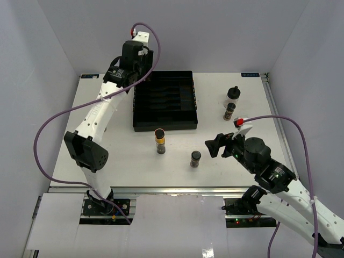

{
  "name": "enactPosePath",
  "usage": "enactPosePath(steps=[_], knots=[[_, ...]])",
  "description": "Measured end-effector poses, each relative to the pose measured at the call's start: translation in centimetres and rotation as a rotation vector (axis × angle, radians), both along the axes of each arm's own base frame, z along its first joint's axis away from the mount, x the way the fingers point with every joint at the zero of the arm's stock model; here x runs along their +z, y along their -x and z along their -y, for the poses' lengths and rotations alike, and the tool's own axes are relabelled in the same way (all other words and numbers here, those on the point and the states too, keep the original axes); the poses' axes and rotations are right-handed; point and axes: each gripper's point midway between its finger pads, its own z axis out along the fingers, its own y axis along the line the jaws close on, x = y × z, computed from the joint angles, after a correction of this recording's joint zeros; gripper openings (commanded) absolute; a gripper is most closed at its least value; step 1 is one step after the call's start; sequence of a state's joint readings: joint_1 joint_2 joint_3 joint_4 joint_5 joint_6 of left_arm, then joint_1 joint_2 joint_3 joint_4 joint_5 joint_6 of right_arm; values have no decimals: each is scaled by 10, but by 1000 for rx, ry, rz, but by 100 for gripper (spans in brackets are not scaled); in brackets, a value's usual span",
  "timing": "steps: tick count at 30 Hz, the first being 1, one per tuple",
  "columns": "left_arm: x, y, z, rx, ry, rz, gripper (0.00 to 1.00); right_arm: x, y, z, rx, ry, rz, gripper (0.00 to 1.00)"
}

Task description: Organize the condiment bottles

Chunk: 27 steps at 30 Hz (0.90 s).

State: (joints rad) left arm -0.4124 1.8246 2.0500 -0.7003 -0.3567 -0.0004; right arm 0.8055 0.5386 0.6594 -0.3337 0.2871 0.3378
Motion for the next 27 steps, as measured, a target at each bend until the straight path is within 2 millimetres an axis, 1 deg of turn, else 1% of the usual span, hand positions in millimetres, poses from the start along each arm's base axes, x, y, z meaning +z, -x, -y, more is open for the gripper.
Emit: enactPosePath(steps=[3,6,8,11,14,17,19,22,27], knots=[[-28,11,-20,50,-16,-86,0,3,4,3,2,-13,8,91],[-55,12,-45,102,-14,-172,0,7,7,5,5,-25,17,92],[-66,8,-64,145,5,-207,0,7,8,6,5,-24,16,92],[-78,-1,-94,210,31,-238,0,6,9,7,5,-22,14,91],[-87,-16,-113,246,49,-262,0,5,9,7,8,-22,13,91],[-97,-40,-119,257,68,-268,0,4,10,6,16,-22,10,91],[-111,-54,-120,256,80,-285,0,4,10,5,21,-21,9,91],[-142,-68,-119,243,108,-339,0,2,10,4,27,-13,3,91],[-193,-83,-118,240,140,-424,0,1,9,3,29,-5,3,91]])
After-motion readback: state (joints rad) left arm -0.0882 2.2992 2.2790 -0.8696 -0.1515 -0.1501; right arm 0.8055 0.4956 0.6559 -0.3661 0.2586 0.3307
